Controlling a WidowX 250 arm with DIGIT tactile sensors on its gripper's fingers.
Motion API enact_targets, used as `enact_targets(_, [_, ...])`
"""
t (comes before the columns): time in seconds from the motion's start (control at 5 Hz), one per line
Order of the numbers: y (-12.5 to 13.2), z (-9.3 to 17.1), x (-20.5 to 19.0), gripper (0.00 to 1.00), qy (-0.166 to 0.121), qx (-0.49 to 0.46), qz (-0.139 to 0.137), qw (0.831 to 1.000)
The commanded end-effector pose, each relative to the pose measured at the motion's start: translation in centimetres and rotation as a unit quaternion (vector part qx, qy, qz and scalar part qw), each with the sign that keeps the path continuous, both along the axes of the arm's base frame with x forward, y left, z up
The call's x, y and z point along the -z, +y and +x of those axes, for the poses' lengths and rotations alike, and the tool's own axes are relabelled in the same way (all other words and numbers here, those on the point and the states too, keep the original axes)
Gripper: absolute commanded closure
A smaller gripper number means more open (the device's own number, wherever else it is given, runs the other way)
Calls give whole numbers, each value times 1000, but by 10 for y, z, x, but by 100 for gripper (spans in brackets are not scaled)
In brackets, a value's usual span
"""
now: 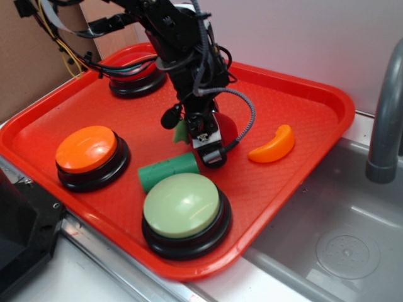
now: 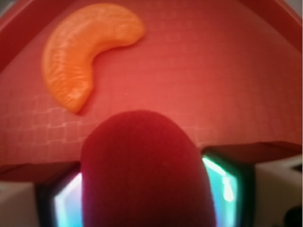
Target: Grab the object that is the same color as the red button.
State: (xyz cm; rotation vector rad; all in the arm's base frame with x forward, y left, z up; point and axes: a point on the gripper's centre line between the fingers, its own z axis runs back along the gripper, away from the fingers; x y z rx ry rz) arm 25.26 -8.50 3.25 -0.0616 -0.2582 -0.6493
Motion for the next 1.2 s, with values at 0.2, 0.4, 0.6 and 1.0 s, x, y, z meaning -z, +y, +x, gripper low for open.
enact_targets(0.2, [36,2,-74,100,16,-211,10,977])
enact_targets(0.4, [59,-13,-100,100,1,-328,8,945])
enact_targets(0.6, [86,-34,-128,100,-11,-397,7,918])
enact_targets(1.0, [108,-41,-133,100,7,-454,19,891])
